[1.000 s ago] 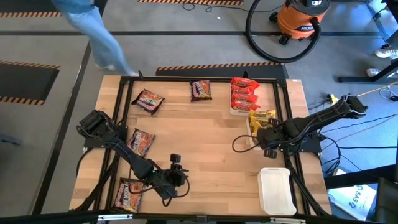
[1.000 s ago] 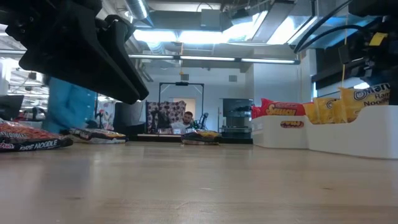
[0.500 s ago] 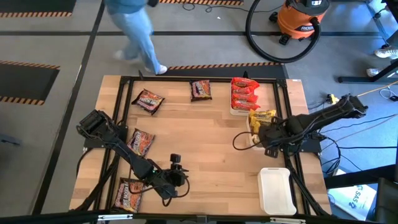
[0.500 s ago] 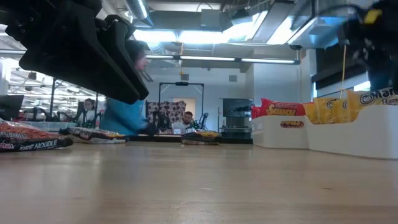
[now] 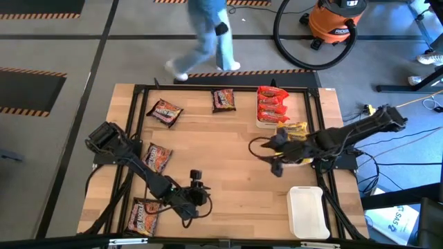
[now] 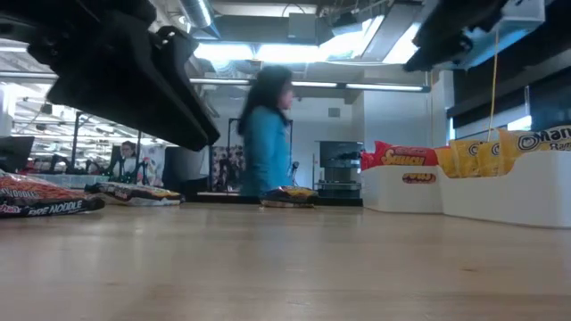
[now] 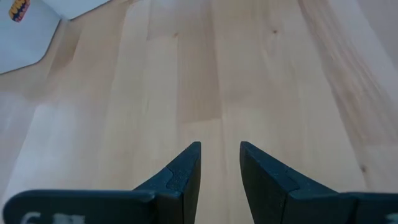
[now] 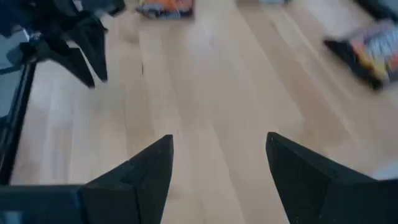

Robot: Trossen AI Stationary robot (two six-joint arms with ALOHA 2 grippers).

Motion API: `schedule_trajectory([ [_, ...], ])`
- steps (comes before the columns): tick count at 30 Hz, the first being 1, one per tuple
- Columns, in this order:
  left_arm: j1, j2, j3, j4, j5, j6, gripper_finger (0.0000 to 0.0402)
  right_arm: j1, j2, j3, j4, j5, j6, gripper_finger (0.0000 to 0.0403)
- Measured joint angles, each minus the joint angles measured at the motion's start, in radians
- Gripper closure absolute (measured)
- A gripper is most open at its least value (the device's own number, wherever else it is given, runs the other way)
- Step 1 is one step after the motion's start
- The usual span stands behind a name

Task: Sort Maruchan noodles
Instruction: Put the black noodle pack into the bottom white bin

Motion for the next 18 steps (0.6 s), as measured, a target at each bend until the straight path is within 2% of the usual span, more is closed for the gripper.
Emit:
schedule_trajectory([
  [5,0.021,0.0,0.0,-0.003,0.0,-0.005,0.0297,-0.03,0.133,-0.022,0.166,0.066,-0.077,0.0175],
  [10,0.023,0.0,0.0,-0.005,0.001,-0.006,0.0297,-0.102,0.265,-0.019,0.294,0.066,-0.156,0.0187],
  [14,0.006,0.0,0.0,-0.033,0.007,-0.006,0.0297,-0.202,0.351,0.033,0.303,0.029,-0.154,0.0209],
  [18,-0.021,-0.012,0.0,-0.13,-0.052,-0.056,0.0297,-0.298,0.423,0.097,0.305,0.006,-0.156,0.0242],
])
